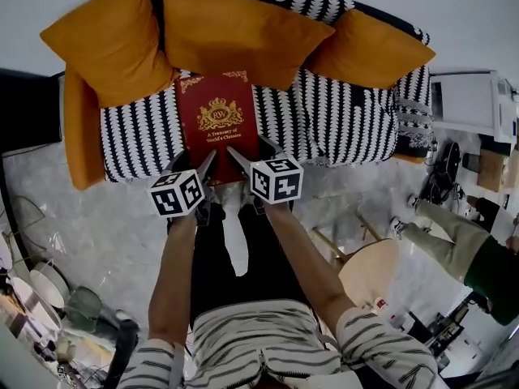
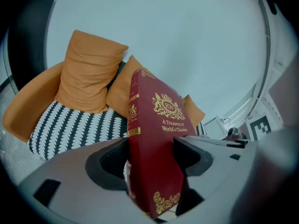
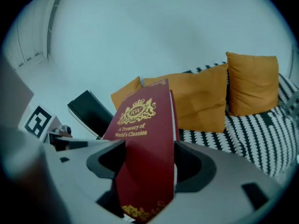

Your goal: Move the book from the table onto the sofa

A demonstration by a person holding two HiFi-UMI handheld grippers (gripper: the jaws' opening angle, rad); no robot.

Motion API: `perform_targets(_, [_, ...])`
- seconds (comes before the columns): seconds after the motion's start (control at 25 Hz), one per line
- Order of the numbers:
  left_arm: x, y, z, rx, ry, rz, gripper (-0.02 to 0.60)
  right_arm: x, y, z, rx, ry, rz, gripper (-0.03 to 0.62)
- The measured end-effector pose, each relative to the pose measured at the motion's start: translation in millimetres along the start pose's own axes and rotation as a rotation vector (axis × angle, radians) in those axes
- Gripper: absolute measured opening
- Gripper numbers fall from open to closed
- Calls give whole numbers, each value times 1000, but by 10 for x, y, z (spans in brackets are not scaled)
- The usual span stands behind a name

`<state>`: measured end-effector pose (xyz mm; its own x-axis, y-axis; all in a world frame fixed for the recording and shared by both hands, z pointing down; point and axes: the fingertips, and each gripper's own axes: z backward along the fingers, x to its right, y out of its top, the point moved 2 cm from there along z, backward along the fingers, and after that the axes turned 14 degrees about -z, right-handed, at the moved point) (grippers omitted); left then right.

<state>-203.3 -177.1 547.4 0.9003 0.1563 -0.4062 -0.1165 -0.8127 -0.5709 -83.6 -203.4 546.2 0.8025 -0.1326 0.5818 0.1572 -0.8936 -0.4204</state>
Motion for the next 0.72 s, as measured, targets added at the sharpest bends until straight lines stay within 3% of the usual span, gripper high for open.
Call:
perform_targets(0.28, [-207,-234,-410,-37,-15,47,311,314,-137,-351,-14,-31,-21,337])
perform_targets(0.72, [-464,-526,-868,-67,-6,55,310,678,-338,-790,-39,-54,-40,330])
